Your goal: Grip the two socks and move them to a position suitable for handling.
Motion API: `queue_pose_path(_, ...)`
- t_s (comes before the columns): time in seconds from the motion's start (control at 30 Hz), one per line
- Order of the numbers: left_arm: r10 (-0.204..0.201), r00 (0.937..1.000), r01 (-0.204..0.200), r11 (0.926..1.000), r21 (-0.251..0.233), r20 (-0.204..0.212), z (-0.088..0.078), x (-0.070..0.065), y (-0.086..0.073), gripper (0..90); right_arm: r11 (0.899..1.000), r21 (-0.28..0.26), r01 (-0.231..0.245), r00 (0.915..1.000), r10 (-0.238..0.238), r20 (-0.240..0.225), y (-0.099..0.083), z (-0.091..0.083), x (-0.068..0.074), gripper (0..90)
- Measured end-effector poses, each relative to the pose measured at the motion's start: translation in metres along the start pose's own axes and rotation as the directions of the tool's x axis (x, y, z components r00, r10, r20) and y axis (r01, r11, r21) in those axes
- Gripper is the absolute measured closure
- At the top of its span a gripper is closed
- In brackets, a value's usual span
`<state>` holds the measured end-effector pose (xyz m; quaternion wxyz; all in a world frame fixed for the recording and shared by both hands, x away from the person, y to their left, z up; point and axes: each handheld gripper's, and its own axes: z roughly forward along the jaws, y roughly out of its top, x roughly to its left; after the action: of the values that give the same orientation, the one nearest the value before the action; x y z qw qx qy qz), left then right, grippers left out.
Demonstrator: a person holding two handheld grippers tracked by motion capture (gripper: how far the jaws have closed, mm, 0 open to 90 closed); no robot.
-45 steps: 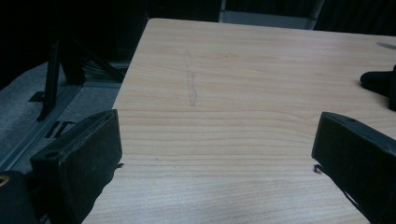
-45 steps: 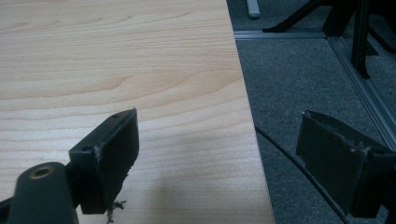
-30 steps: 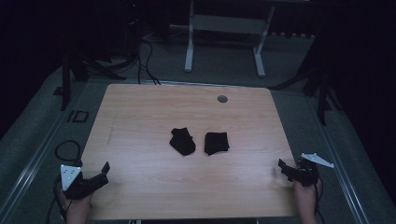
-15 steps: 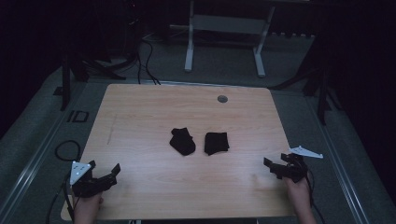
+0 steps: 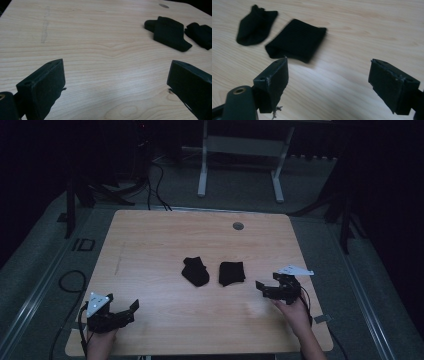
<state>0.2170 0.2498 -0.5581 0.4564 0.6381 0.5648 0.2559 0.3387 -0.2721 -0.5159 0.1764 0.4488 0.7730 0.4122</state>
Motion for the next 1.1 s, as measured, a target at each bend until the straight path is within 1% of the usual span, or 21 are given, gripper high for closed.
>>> queue_pose_path(0.03, 0.000, 1.0000, 0.000, 1.0000, 0.000, 0.000, 0.000, 0.000, 0.000, 1.9, 1.000, 0.000, 0.000, 1.0000, 0.000, 0.000, 0.000, 0.000, 0.000, 16.2)
queue_pose_path(0.07, 0.016, 0.9999, -0.016, 0.9999, 0.000, -0.003, 0.001, -0.002, 0.000, 1.9, 1.000, 0.004, 0.020, 0.9996, -0.020, -0.020, 0.009, 0.011, 0.009, 16.2)
queue_pose_path(0.27, 0.018, 0.9998, -0.018, 0.9998, -0.005, 0.002, 0.001, -0.003, -0.001, 1.9, 0.999, 0.020, 0.050, 0.9974, -0.049, -0.054, 0.027, 0.038, 0.026, 16.4)
queue_pose_path(0.3, 0.018, 0.9998, -0.018, 0.9998, -0.005, 0.002, 0.001, -0.003, -0.001, 1.9, 0.999, 0.020, 0.050, 0.9974, -0.049, -0.054, 0.027, 0.038, 0.026, 16.4)
queue_pose_path(0.4, 0.024, 0.9997, -0.024, 0.9997, 0.004, 0.006, 0.002, -0.003, -0.002, 1.9, 0.998, 0.030, 0.061, 0.9956, -0.059, -0.073, 0.039, 0.058, 0.035, 18.1)
queue_pose_path(0.57, 0.025, 0.9996, -0.025, 0.9996, 0.008, 0.011, 0.003, -0.002, -0.003, 1.9, 0.997, 0.041, 0.065, 0.9954, -0.062, -0.073, 0.047, 0.082, 0.044, 20.9)
queue_pose_path(0.6, 0.025, 0.9996, -0.025, 0.9996, 0.008, 0.011, 0.003, -0.002, -0.003, 1.9, 0.997, 0.041, 0.065, 0.9954, -0.062, -0.073, 0.047, 0.082, 0.044, 20.9)
queue_pose_path(0.63, 0.026, 0.9996, -0.026, 0.9996, 0.008, 0.008, 0.002, -0.001, -0.003, 1.9, 0.997, 0.052, 0.060, 0.9956, -0.056, -0.076, 0.048, 0.090, 0.047, 22.3)
queue_pose_path(0.67, 0.026, 0.9996, -0.026, 0.9996, 0.008, 0.008, 0.002, -0.001, -0.003, 1.9, 0.997, 0.052, 0.060, 0.9956, -0.056, -0.076, 0.048, 0.090, 0.047, 22.3)
queue_pose_path(0.73, 0.022, 0.9997, -0.022, 0.9997, 0.013, 0.014, 0.002, -0.001, -0.004, 1.9, 0.995, 0.076, 0.064, 0.9962, -0.059, -0.063, 0.045, 0.104, 0.050, 23.6)
queue_pose_path(0.77, 0.021, 0.9996, -0.021, 0.9997, 0.013, 0.018, 0.002, 0.000, -0.004, 1.9, 0.993, 0.090, 0.071, 0.9964, -0.067, -0.053, 0.044, 0.108, 0.051, 23.7)
queue_pose_path(0.8, 0.021, 0.9996, -0.021, 0.9997, 0.013, 0.018, 0.002, 0.000, -0.004, 1.9, 0.993, 0.090, 0.071, 0.9964, -0.067, -0.053, 0.044, 0.108, 0.051, 23.7)
queue_pose_path(0.83, 0.017, 0.9996, -0.017, 0.9998, 0.014, 0.020, 0.002, 0.000, -0.004, 1.9, 0.990, 0.117, 0.081, 0.9962, -0.076, -0.041, 0.040, 0.116, 0.053, 25.6)
queue_pose_path(0.87, 0.016, 0.9996, -0.017, 0.9998, 0.014, 0.025, 0.003, 0.000, -0.004, 1.9, 0.987, 0.136, 0.088, 0.9957, -0.083, -0.041, 0.037, 0.120, 0.053, 27.0)
queue_pose_path(0.9, 0.018, 0.9995, -0.018, 0.9997, 0.015, 0.025, 0.003, 0.000, -0.004, 1.9, 0.982, 0.157, 0.108, 0.9941, -0.105, -0.025, 0.034, 0.123, 0.054, 27.9)
queue_pose_path(0.93, 0.018, 0.9995, -0.018, 0.9997, 0.015, 0.025, 0.003, 0.000, -0.004, 1.9, 0.982, 0.157, 0.108, 0.9941, -0.105, -0.025, 0.034, 0.123, 0.054, 27.9)
queue_pose_path(0.97, 0.021, 0.9995, -0.021, 0.9996, 0.018, 0.023, 0.003, -0.001, -0.004, 1.9, 0.980, 0.157, 0.126, 0.9920, -0.126, -0.011, 0.032, 0.125, 0.056, 28.4)
queue_pose_path(1.0, 0.022, 0.9993, -0.022, 0.9995, 0.022, 0.031, 0.004, -0.001, -0.004, 1.9, 0.980, 0.149, 0.132, 0.9907, -0.136, 0.012, 0.029, 0.125, 0.059, 31.7)
queue_pose_path(1.03, 0.025, 0.9993, -0.026, 0.9993, 0.026, 0.028, 0.004, -0.001, -0.005, 1.9, 0.980, 0.146, 0.136, 0.9896, -0.141, 0.025, 0.028, 0.125, 0.061, 33.0)
queue_pose_path(1.07, 0.025, 0.9993, -0.026, 0.9993, 0.026, 0.028, 0.004, -0.001, -0.005, 1.9, 0.980, 0.145, 0.140, 0.9888, -0.146, 0.031, 0.028, 0.125, 0.062, 36.5)
queue_pose_path(1.1, 0.024, 0.9991, -0.025, 0.9993, 0.028, 0.036, 0.004, -0.002, -0.005, 1.9, 0.980, 0.146, 0.135, 0.9893, -0.141, 0.036, 0.028, 0.124, 0.063, 42.7)
